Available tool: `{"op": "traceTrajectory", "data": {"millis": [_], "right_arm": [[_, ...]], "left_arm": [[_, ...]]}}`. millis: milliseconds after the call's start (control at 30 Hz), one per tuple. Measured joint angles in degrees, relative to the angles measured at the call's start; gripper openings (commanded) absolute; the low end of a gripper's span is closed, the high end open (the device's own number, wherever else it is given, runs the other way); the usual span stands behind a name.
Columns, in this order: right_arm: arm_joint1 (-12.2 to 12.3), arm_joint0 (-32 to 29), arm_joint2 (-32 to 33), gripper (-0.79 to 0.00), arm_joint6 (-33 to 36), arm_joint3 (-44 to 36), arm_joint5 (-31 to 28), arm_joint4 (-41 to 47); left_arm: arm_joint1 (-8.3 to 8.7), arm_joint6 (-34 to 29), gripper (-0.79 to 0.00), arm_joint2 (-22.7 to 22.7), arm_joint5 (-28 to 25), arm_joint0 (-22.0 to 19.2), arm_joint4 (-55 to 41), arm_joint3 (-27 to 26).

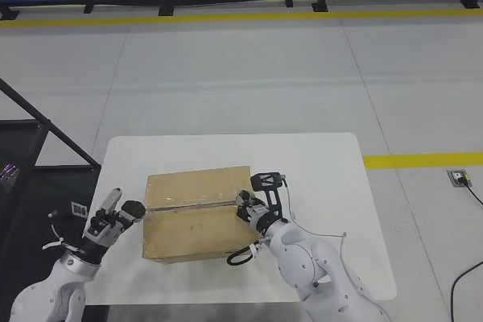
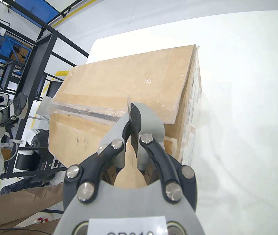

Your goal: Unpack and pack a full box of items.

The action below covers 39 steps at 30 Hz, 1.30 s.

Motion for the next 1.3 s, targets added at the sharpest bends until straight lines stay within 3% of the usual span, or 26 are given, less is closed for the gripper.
{"op": "traceTrajectory", "data": {"millis": [133, 300, 733, 833, 933, 1000, 1100, 1133, 1167, 1233, 1300], "right_arm": [[-0.1, -0.1, -0.1, -0.785, 0.0, -0.1, 0.3, -0.2], [-0.2, -0.4, 0.0, -0.785, 0.2, -0.5, 0.6, -0.7], [-0.5, -0.4, 0.3, -0.785, 0.9, -0.5, 0.3, -0.9], [-0.6, 0.0, 0.5, -0.748, 1.2, 0.1, 0.1, -0.5], [-0.7, 0.3, 0.5, -0.560, 1.4, 0.6, 0.1, -0.3], [-0.8, 0.4, 0.5, -0.526, 1.5, 0.9, 0.2, -0.2], [-0.9, 0.7, 0.7, -0.354, 1.6, 1.3, 0.4, 0.0], [-1.0, 0.8, 0.8, -0.265, 1.6, 1.4, 0.5, 0.1], [-1.0, 0.8, 0.9, -0.077, 1.6, 1.4, 0.6, 0.2], [-1.0, 0.7, 1.2, 0.000, 1.6, 1.4, 0.8, 0.4], [-1.0, 0.5, 1.6, 0.000, 1.4, 1.2, 1.5, 0.2]], "left_arm": [[-0.05, -1.0, 0.000, 2.8, 3.7, -3.8, -0.3, 3.4], [-0.27, -0.1, 0.000, 5.1, 4.0, -6.8, -0.3, 7.8], [-0.18, 0.3, 0.000, 5.4, 3.8, -6.9, 1.0, 9.7], [-0.23, 0.9, 0.000, 5.8, 3.8, -6.8, 1.5, 9.8], [-0.30, 1.9, 0.000, 6.3, 3.6, -7.0, 2.1, 10.1], [-0.37, 2.6, 0.000, 6.8, 3.5, -7.2, 2.6, 10.2], [-0.44, 2.9, 0.000, 7.3, 3.5, -7.4, 2.8, 10.5], [-0.45, 3.0, 0.000, 7.3, 3.6, -7.4, 2.8, 10.6], [-0.47, 3.2, 0.000, 7.4, 3.7, -7.5, 2.8, 10.7], [-0.48, 3.2, 0.000, 7.5, 3.7, -7.5, 2.7, 10.7], [-0.48, 3.2, 0.000, 7.5, 3.8, -7.5, 2.7, 10.7]]}}
